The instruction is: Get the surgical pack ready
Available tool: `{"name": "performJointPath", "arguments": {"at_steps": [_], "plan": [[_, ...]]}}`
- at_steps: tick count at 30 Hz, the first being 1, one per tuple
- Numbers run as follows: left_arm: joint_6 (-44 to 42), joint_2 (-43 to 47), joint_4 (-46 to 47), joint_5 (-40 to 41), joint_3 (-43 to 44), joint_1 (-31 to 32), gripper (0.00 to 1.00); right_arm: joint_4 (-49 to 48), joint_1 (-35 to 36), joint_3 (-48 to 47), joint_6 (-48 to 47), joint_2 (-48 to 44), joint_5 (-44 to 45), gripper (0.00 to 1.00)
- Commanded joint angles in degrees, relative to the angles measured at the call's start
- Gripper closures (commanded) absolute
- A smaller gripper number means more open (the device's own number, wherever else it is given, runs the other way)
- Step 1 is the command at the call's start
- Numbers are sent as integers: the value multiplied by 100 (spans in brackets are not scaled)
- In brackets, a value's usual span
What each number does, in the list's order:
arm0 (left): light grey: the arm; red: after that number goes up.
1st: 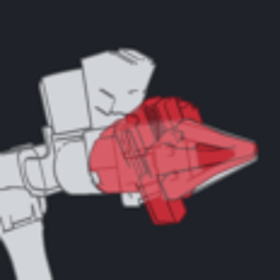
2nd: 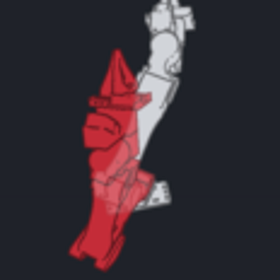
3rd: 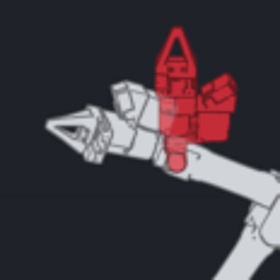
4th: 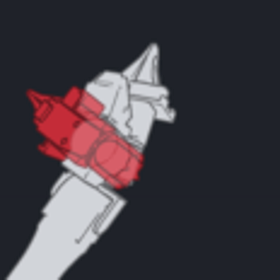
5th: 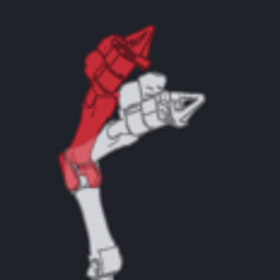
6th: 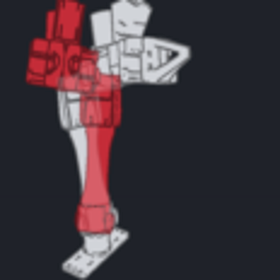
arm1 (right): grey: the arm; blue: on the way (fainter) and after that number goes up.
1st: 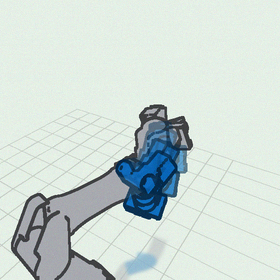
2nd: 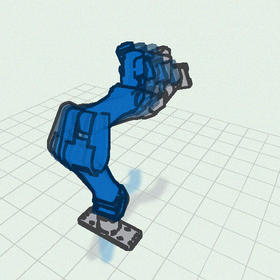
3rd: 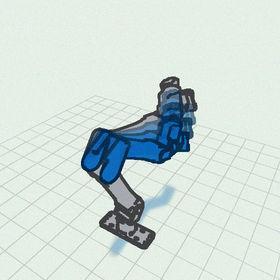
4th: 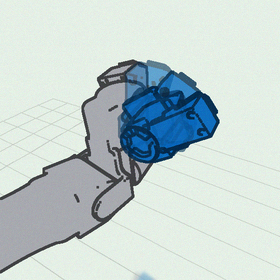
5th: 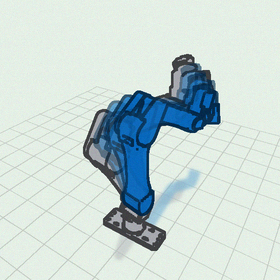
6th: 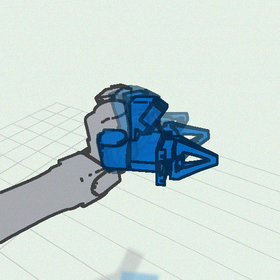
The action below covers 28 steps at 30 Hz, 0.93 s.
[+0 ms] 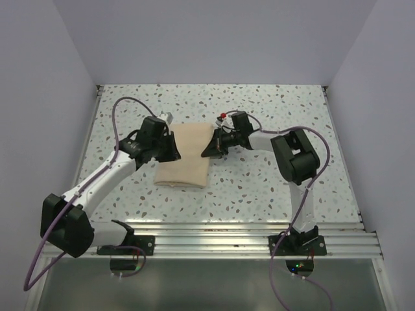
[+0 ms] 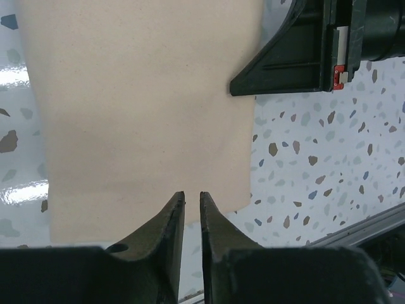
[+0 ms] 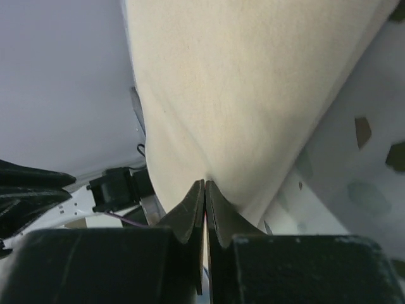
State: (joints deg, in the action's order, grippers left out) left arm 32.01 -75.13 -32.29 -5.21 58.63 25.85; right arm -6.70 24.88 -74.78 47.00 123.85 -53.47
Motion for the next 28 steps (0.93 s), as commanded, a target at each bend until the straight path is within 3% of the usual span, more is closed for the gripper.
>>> {"name": "performJointPath", "arguments": {"at_steps": [1, 3, 5, 7, 8, 10, 12, 14, 15, 24, 28], "plan": [[182, 455, -225, 126, 70, -79, 79, 1112, -27, -10, -900, -914, 362, 97], [227, 726, -181, 143, -9, -115, 75, 2804, -36, -19, -1725, -1353, 1333, 96], [306, 894, 37, 39, -229, -167, 70, 3445, -36, 347, -1966, -2038, 1926, 90], [411, 1044, 231, -102, -517, -211, 64, 3920, -36, 700, -2098, -2782, 2740, 68], [464, 1088, 459, -225, -615, -220, 61, 4035, -36, 998, -2107, -2988, 3059, 50], [665, 1123, 662, -270, -896, -220, 49, 4465, -36, 1185, -2125, -3497, 3909, 24], [754, 1255, 1101, -331, -1247, -229, 41, 4772, -36, 1273, -2152, -3692, 4195, 1], [816, 1334, 1417, -340, -1415, -220, 38, 4853, -27, 1264, -2169, -3911, 4266, 1], [807, 1335, 1480, -375, -1494, -220, 1, 4827, -36, 1282, -2117, -4000, 4284, 1], [842, 1791, 1832, -595, -1854, -229, 1, 3617, -115, 2344, -1546, -4939, 3397, 1], [965, 2160, 2426, -944, -2241, -220, 1, 2878, -115, 2872, -1414, -5361, 3317, 1]]}}
